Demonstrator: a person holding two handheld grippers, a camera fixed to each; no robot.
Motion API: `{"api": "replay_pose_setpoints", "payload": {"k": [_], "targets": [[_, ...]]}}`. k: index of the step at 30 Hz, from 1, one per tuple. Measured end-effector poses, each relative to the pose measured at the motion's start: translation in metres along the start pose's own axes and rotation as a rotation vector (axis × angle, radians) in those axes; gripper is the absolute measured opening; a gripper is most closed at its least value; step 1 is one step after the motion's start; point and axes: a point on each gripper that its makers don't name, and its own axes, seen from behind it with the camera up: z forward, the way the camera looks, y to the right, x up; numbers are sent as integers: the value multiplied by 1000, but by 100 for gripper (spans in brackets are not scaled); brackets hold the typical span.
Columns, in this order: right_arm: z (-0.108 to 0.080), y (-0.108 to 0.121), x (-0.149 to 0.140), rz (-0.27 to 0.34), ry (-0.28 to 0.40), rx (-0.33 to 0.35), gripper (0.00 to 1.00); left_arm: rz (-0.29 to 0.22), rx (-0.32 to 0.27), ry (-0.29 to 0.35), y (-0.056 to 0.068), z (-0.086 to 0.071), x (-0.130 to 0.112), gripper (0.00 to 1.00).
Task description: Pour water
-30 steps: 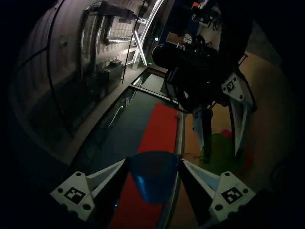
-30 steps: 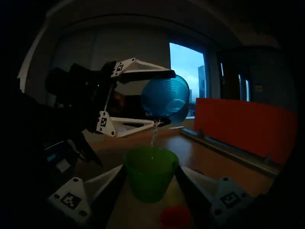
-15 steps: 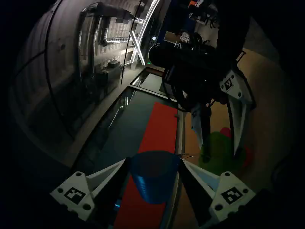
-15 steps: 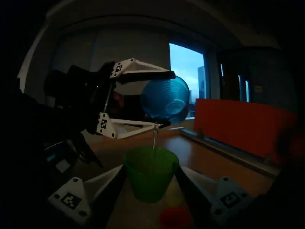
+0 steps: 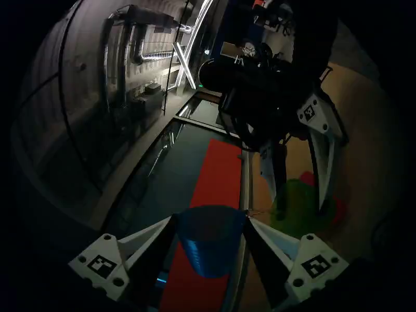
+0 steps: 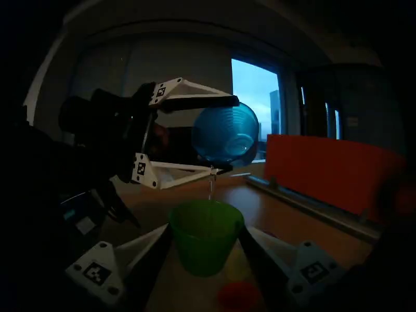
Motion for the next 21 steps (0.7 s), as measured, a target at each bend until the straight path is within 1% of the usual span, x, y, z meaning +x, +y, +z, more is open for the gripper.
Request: {"api": "replay_pose_setpoints", "payload": {"k": [8,21], "targets": [[-1,0,0,-2,1,-2,93,18,0,-1,-2,1,1,88],[-2,2,0,-7,3,-9,93,42,-1,0,0,1,3,88]]}}
